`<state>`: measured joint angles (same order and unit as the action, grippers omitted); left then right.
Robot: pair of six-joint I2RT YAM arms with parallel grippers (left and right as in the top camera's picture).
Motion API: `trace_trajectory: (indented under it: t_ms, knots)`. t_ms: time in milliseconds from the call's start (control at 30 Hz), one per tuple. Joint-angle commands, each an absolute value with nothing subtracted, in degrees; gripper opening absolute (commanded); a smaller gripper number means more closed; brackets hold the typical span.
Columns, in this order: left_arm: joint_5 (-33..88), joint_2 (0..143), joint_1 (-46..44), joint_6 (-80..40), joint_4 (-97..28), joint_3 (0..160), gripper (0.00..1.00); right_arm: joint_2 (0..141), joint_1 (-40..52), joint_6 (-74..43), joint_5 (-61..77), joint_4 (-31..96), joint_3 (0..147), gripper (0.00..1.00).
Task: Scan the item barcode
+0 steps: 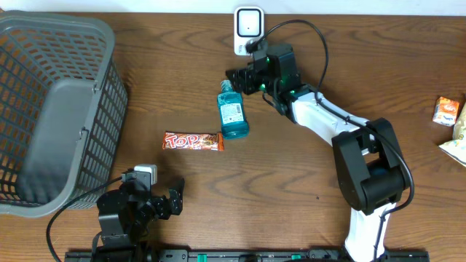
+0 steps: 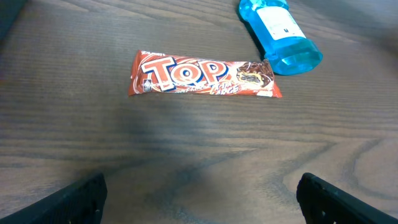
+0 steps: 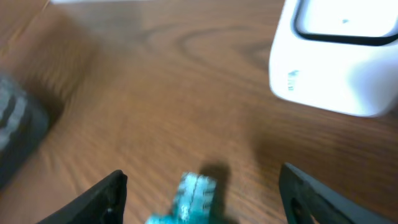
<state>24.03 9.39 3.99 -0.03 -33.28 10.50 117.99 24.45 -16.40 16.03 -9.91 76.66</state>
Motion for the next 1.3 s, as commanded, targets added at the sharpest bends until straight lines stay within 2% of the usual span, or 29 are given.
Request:
trace_trajectory:
  t_ms: [0, 133, 467, 933, 967, 1267]
  knots:
    - [24.1, 9.3, 4.2, -0.1, -33.4, 10.6, 0.98, 119.3, 27.8, -25.2, 6.1, -10.0, 80.2, 0.72]
    - [24.1, 9.3, 4.2, -0.1, -33.4, 10.6, 0.98, 122.7, 30.9, -24.4, 4.3, -6.5, 84.6, 0.73]
    - [24.1, 9.3, 4.2, -0.1, -33.4, 10.6, 0.98, 127.7, 32.0, -24.4, -2.4, 7.9, 92.9, 0.69]
    - [24.2, 9.3, 4.2, -0.1, -33.4, 10.6, 0.98, 132.9, 32.2, -24.4, -0.5, 7.9, 93.0, 0.61]
    - [24.2, 9.3, 4.2, -0.1, -33.4, 10.6, 0.98, 132.9, 32.2, -24.4, -0.5, 7.9, 93.0, 0.59]
    - [24.2, 9.3, 4.2, -0.1, -33.4, 10.6, 0.98, 133.0, 32.4, -22.4, -0.5, 5.7, 93.0, 0.16]
